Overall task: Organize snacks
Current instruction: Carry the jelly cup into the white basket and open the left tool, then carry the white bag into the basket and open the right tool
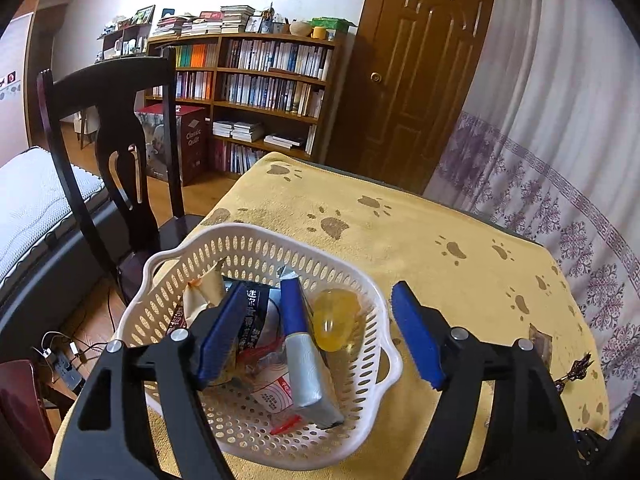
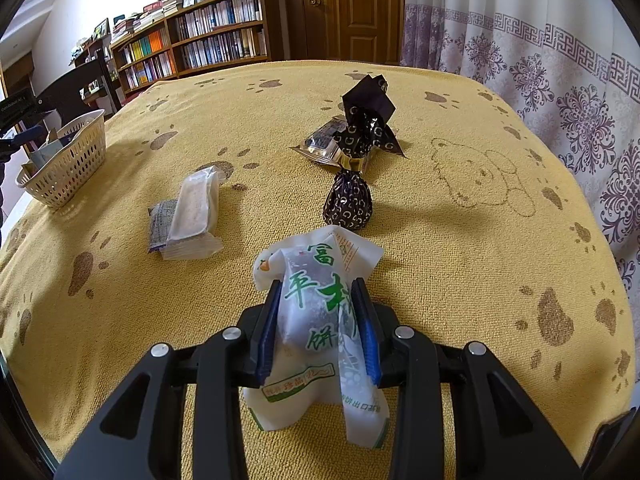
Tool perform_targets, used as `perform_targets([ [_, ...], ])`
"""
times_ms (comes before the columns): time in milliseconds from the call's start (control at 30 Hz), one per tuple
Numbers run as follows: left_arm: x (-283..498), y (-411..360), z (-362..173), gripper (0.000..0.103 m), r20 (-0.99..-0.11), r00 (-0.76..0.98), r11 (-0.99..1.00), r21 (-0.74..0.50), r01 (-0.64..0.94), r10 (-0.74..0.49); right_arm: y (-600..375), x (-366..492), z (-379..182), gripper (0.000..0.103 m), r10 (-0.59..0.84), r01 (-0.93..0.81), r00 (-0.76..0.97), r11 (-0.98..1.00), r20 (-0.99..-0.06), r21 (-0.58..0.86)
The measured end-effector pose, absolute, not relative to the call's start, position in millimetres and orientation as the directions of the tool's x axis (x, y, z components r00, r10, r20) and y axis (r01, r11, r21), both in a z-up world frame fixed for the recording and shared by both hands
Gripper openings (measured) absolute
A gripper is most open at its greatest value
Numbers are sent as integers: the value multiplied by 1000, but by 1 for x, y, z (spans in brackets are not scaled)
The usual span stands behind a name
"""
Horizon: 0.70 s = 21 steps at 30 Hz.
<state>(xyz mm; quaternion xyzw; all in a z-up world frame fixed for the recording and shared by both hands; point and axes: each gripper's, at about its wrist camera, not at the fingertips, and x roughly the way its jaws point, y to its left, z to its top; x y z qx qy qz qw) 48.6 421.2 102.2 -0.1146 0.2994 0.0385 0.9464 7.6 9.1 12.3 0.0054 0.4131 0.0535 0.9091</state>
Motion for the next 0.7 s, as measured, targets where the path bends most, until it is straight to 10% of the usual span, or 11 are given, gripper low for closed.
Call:
perform_targets([
  [700, 40, 407, 112, 76, -554, 833, 978, -183, -103, -15, 4, 4, 19, 29, 206, -118, 646, 978, -735, 170],
])
